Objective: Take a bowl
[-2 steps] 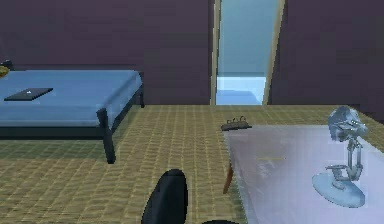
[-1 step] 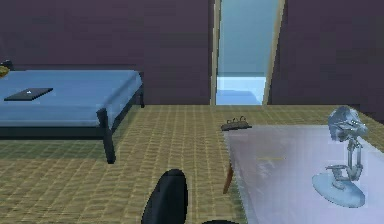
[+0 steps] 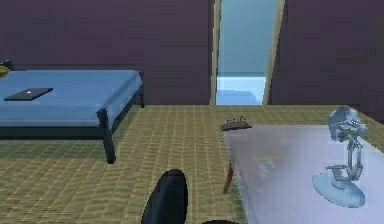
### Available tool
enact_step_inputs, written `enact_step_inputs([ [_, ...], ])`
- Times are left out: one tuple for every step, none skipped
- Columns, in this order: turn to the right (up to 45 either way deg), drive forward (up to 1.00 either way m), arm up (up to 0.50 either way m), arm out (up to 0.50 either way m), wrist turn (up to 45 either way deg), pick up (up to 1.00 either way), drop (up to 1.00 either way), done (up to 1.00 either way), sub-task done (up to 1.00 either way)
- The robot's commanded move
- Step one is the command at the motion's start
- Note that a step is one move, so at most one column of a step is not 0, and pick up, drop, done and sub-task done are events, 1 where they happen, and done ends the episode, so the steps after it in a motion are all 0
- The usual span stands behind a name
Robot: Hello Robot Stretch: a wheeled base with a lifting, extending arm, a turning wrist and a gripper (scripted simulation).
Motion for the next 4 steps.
enact_step_inputs([
  [0.0,0.00,0.00,0.00,45.0,0.00,0.00,0.00,0.00],
  [0.0,0.00,-0.30,0.00,0.0,0.00,0.00,0.00,0.00],
  [0.0,0.00,0.00,0.00,0.0,1.00,0.00,0.00,0.00],
  [0.0,0.00,0.10,0.00,0.0,0.00,0.00,0.00,0.00],
])
